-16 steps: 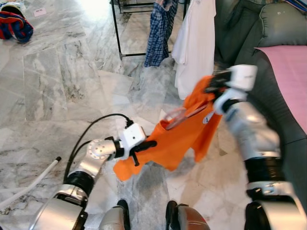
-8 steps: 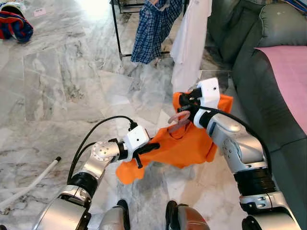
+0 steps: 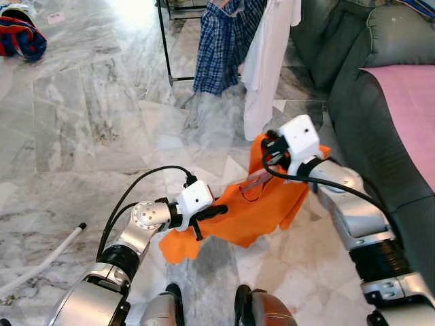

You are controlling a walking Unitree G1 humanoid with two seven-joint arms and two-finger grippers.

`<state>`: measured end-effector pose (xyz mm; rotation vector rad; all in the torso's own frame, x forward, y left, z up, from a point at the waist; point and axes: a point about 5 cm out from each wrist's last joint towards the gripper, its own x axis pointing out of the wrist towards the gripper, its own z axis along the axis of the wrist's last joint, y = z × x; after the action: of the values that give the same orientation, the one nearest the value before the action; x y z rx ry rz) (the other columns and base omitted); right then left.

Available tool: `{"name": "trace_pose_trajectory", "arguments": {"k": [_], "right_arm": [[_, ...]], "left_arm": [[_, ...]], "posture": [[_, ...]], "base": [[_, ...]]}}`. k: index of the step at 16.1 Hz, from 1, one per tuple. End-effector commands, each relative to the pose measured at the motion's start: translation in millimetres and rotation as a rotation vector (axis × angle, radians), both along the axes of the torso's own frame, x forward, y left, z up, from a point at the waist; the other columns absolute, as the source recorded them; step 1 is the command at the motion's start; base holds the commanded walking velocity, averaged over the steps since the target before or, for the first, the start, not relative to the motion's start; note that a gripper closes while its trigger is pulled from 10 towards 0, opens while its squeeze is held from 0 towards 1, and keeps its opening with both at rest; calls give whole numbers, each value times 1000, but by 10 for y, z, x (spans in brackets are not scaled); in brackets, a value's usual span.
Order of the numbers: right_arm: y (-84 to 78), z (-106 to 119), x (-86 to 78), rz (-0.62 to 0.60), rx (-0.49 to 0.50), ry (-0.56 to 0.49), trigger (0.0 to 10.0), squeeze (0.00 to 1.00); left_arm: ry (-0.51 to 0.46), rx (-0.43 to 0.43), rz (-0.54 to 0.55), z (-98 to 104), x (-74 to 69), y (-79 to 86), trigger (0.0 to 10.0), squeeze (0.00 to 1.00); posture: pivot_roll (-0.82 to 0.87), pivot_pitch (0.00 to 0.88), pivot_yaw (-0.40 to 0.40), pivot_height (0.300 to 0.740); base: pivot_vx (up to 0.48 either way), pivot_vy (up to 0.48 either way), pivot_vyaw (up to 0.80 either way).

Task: Hang hanger

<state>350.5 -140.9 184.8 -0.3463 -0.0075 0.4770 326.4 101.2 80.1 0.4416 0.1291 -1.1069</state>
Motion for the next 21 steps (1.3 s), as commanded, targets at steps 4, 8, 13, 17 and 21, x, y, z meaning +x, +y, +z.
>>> {"name": "trace_pose_trajectory", "arguments": {"k": [4,8,13,17,21], "right_arm": [[-229,210,25,-57,8,-149,10000,1000],[-186,224,-68,116,-63,-168,10000,1000],[-224,-18,-251,361,-169,25,10000,1000],[-289,-98,-316,439,-204,142,10000,1000],[-494,-143,-354,446,-361,201,10000,1000]], "left_arm": [[-14,10,-10,-3,-9,30,0,0],[-15,20,-15,-3,-4,28,0,0],[-26,22,-27,21,3,29,0,0],[-25,39,-44,2,-14,33,0,0],[-26,49,-38,4,-6,72,0,0]], "posture": [[-10,271,-21,740],[-14,271,-22,740],[-15,267,-24,740],[-11,267,-27,740],[-9,266,-26,740]], "base": [[0,0,0],[0,0,0],[0,0,0],[0,0,0],[0,0,0]]}}
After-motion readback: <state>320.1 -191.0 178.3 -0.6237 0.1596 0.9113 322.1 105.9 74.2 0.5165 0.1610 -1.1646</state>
